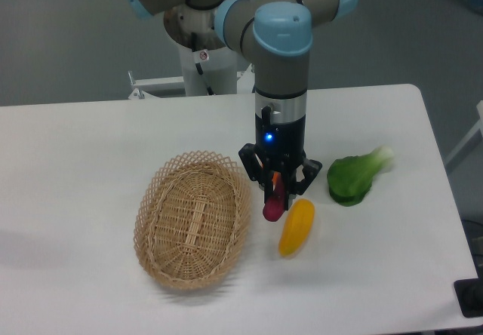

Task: Place the sweet potato in the basket
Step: 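Lift the grasped purple sweet potato up from beside the orange, then carry the sweet potato over the wicker basket and lower it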

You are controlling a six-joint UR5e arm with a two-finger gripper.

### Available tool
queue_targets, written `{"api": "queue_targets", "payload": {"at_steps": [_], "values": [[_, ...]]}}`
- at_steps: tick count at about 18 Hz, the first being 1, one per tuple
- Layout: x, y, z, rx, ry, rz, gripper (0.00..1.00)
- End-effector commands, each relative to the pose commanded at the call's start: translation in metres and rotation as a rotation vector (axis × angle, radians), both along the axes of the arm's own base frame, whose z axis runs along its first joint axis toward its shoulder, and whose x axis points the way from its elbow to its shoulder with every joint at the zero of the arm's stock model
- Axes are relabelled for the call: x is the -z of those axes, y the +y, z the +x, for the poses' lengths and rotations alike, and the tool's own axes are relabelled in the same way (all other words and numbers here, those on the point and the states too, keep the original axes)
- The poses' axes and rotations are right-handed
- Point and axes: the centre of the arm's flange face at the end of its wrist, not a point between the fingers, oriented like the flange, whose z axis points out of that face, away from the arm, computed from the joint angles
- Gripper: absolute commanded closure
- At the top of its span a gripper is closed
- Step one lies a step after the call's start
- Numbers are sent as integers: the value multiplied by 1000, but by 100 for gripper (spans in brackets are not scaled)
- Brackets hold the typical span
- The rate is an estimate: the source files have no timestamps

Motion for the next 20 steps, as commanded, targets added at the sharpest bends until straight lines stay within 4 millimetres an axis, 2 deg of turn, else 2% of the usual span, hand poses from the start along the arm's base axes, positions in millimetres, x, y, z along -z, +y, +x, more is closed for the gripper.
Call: {"api": "queue_targets", "payload": {"at_steps": [3, 7, 13, 17, 20], "values": [[2, -1, 1, -1, -1, -4, 79], [-8, -6, 10, -15, -2, 7, 79], [13, -7, 31, -19, -34, -14, 79], [26, 10, 60, -28, -6, -86, 79], [53, 20, 94, -73, -10, -160, 79]]}}
